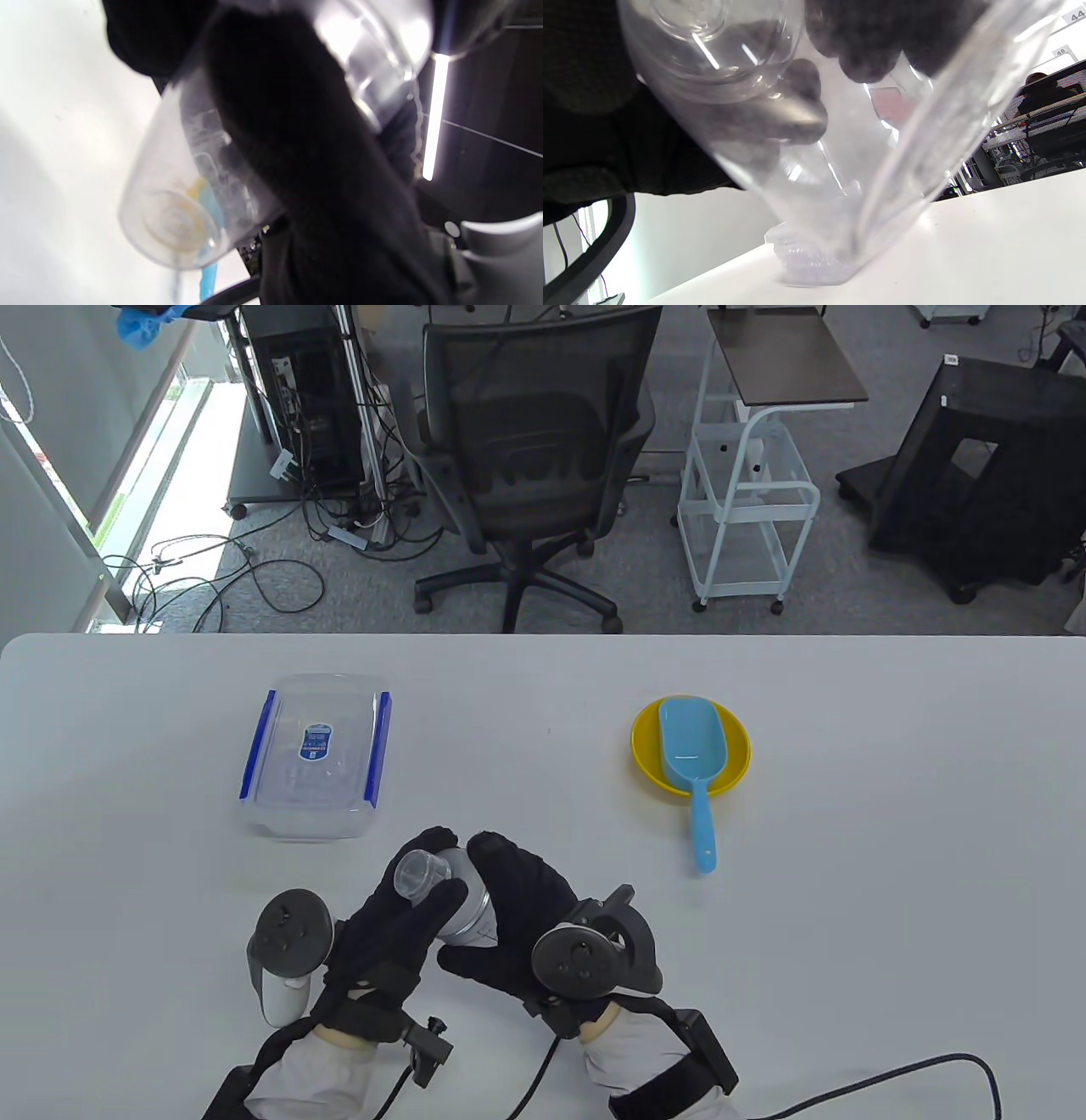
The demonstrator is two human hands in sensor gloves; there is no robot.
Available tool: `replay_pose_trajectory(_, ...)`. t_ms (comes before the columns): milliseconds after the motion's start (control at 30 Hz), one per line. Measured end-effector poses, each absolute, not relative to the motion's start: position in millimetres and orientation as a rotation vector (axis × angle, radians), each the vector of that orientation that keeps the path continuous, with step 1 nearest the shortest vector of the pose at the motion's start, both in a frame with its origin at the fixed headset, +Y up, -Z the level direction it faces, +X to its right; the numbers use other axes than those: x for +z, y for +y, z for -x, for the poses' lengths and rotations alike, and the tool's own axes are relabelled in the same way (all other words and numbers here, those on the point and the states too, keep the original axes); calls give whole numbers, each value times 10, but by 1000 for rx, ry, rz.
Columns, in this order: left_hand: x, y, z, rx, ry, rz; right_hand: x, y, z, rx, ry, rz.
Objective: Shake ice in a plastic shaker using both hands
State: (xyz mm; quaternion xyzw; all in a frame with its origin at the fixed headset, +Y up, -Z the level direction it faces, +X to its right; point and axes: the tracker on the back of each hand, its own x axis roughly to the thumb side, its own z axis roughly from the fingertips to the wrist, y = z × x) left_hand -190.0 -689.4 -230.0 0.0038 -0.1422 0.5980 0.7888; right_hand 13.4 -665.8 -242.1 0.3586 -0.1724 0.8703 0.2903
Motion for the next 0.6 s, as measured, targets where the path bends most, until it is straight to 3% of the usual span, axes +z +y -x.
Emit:
replay_pose_trajectory(233,-2270,-6852,1924,1245,-360,-112,-2424,-6646,-152,2232,-485,-954)
replay_pose_trajectory(600,-2266,-6872,1916,1247,-391,-133,-2502,-6671,-227,2149,-377,-992)
